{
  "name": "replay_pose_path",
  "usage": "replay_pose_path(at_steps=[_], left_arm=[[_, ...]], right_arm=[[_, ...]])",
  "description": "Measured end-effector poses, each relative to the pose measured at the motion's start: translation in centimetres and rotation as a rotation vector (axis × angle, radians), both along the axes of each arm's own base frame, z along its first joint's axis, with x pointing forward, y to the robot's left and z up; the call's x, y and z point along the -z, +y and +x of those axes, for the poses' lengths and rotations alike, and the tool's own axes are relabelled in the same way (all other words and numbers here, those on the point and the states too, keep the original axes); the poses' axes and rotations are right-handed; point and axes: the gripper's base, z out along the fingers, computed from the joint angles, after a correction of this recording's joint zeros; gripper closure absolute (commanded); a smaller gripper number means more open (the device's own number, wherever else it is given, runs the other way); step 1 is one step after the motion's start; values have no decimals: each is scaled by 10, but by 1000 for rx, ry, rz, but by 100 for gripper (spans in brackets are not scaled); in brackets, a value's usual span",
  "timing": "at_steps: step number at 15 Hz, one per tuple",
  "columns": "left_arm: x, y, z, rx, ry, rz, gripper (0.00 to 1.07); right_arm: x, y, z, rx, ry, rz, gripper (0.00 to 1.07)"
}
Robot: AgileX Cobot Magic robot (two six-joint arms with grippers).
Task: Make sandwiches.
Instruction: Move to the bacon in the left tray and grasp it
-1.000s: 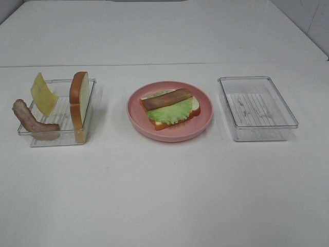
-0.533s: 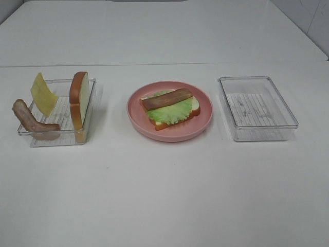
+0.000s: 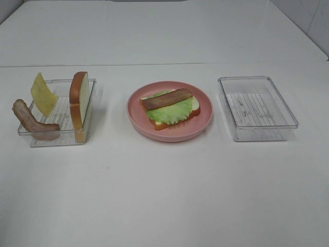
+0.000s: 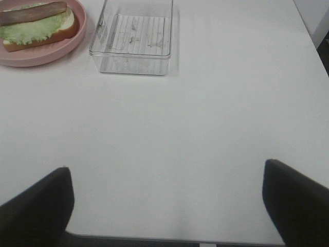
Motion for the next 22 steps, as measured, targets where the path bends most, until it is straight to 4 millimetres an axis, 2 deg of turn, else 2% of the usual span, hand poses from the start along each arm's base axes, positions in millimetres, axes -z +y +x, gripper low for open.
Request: replay_pose_path(at_steps=[5,6,9,10,13,14,15,18,22], left_arm=[[-8,4,44,-1,88,-9,16],[-6,6,68,-1,149,-15,16],[-1,9,93,-1,212,-23,16],[6,11,117,-1,273,-30,16],[20,13,147,-1,353,-37,16],[32,15,167,0,408,-52,16],[36,14,173,0,423,-65,16],[61,14,213,6,505,-127,16],[91,17,248,2,585,-137,16]], right_arm=[[0,0,0,-1,0,1,11],[0,0,0,-1,0,1,11],[0,0,0,-1,0,1,11],[0,0,0,-1,0,1,11],[0,0,0,-1,0,1,11],[0,0,0,-1,-1,1,11],[0,0,0,-1,-1,1,11],[0,0,0,-1,-1,1,11],[0,0,0,-1,-1,1,11]])
